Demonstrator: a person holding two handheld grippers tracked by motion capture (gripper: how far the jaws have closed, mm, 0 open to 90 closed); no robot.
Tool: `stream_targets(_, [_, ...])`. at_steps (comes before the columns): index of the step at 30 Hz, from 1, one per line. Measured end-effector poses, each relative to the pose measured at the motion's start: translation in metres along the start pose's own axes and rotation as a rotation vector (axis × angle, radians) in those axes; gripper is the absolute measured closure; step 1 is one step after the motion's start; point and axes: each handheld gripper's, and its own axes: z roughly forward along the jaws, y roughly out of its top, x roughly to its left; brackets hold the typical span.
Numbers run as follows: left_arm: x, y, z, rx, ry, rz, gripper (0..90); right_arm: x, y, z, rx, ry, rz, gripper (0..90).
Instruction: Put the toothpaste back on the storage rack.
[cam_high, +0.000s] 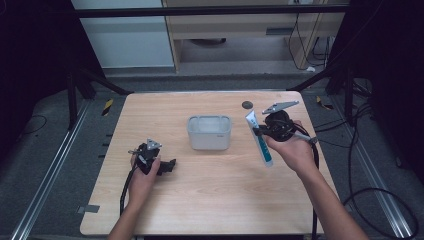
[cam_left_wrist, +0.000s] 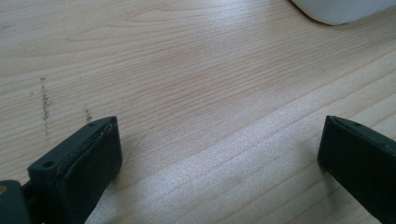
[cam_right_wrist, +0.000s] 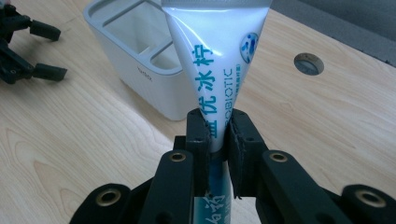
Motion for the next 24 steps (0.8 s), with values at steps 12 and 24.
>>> stream_targets(12, [0.000, 0.000, 0.000, 0.000, 0.000, 0.000, 0.0, 0.004, 0.010, -0.009, -0.081, -0.018, 0.006, 79.9])
stream_targets(24, [0.000, 0.000, 0.000, 0.000, 0.000, 0.000, 0.0, 0.007, 0.018, -0.012, -0.130, -0.029, 0.018, 79.9])
